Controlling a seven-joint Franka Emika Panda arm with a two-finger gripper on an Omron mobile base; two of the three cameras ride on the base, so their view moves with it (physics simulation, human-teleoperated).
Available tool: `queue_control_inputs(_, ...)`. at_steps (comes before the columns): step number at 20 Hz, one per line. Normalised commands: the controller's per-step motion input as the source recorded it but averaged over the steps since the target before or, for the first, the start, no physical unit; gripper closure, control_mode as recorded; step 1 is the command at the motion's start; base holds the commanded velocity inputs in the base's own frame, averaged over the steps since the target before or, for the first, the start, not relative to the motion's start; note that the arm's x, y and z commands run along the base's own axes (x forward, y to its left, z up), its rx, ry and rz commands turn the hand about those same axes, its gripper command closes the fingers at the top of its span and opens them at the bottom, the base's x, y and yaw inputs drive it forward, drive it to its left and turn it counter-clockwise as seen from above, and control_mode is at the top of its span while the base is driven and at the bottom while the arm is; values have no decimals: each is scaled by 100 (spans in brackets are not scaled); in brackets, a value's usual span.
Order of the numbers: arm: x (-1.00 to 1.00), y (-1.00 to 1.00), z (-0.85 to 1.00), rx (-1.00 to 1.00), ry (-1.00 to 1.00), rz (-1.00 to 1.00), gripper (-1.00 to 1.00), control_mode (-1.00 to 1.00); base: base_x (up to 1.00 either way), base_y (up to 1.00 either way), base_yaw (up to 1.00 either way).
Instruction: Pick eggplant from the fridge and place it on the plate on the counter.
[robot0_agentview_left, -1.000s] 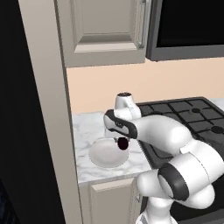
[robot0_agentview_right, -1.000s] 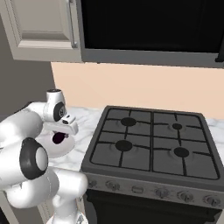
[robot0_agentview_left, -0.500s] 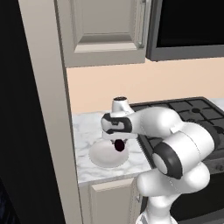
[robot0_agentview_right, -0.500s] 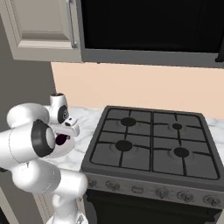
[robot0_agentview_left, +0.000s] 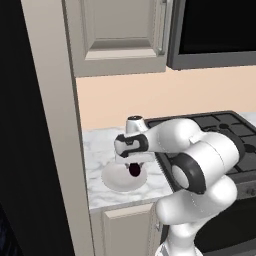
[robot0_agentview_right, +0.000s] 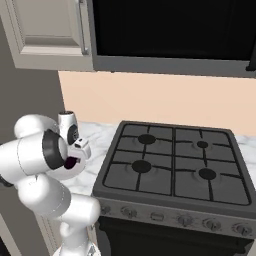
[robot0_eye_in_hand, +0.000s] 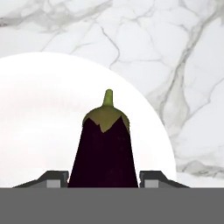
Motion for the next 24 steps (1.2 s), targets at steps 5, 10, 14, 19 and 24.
queue_control_inputs(5, 0, 0, -10, 0, 0, 0, -100, -100, 0, 0, 0)
queue_control_inputs(10, 0, 0, 0, 0, 0, 0, -100, -100, 0, 0, 0)
queue_control_inputs(14, 0, 0, 0, 0, 0, 0, -100, -100, 0, 0, 0)
queue_control_inputs(19, 0, 0, 0, 0, 0, 0, -100, -100, 0, 0, 0)
queue_control_inputs(24, -2, -2, 27, 0, 0, 0, -100, -100, 0, 0, 0)
